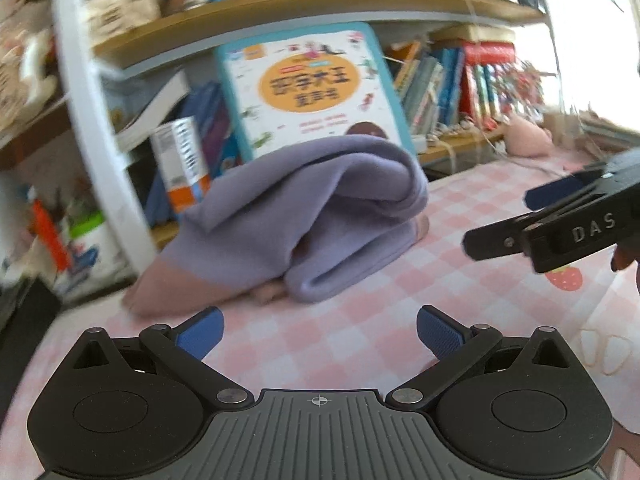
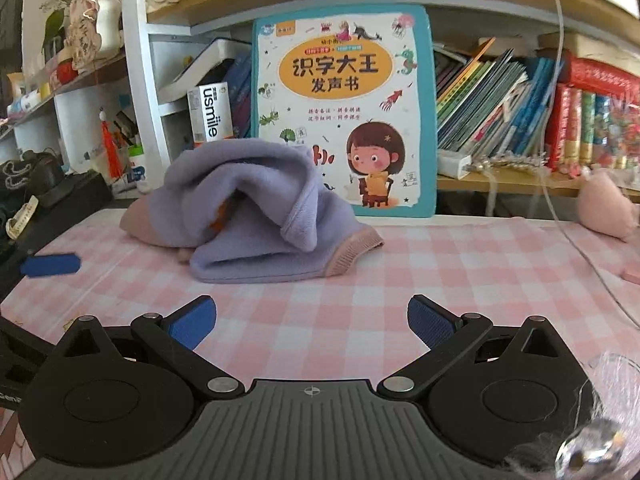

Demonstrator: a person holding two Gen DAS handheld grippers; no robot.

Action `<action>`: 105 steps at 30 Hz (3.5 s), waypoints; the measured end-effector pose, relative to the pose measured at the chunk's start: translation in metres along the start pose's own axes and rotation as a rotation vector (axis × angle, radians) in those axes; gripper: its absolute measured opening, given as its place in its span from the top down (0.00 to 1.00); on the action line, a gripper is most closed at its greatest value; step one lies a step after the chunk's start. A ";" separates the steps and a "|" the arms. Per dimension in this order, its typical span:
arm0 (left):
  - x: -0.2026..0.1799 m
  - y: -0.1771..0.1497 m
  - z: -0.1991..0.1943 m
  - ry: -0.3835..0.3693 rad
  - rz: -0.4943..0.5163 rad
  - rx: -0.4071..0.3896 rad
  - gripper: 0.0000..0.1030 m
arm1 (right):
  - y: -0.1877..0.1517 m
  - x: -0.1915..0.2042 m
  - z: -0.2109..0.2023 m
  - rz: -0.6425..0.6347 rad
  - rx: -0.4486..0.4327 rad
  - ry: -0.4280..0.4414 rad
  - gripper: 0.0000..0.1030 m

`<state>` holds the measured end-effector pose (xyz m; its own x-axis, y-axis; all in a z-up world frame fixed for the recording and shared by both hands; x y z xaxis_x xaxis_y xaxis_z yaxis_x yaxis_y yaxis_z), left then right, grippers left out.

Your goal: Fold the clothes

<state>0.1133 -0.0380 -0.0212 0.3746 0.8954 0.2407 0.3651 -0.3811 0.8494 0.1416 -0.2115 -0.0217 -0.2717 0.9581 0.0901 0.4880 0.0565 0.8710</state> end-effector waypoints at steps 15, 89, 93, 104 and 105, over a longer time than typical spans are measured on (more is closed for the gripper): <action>-0.002 0.029 0.104 0.014 0.079 0.127 0.45 | -0.002 -0.030 0.006 0.107 0.032 0.137 0.21; 0.041 0.011 -0.079 -0.708 -0.738 -0.245 0.90 | -0.016 -0.062 -0.025 1.123 -0.143 0.821 0.94; 0.011 0.050 -0.124 -0.778 -0.551 -0.360 0.91 | 0.019 -0.071 -0.079 1.051 -0.290 0.854 0.94; -0.004 0.102 -0.268 -1.078 -0.300 -0.895 0.91 | 0.137 -0.032 -0.295 0.361 -0.844 0.945 0.94; 0.001 0.098 -0.270 -1.095 -0.310 -0.905 0.91 | 0.141 -0.025 -0.304 0.311 -0.859 0.944 0.94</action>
<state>-0.0806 -0.0125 0.1889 0.9831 0.1344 -0.1240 0.0539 0.4348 0.8989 -0.0347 -0.3130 0.2453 -0.8872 0.3149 0.3373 0.0501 -0.6609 0.7488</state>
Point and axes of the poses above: each gripper's, at about its wrist camera, not at the fingertips, and z roughly the way its jaws point, x to its left, y to its top, the point moved 4 cm from there along z, roughly the way its jaws point, and after that the axes turned 3 degrees about -y, right-handed, at the moved point
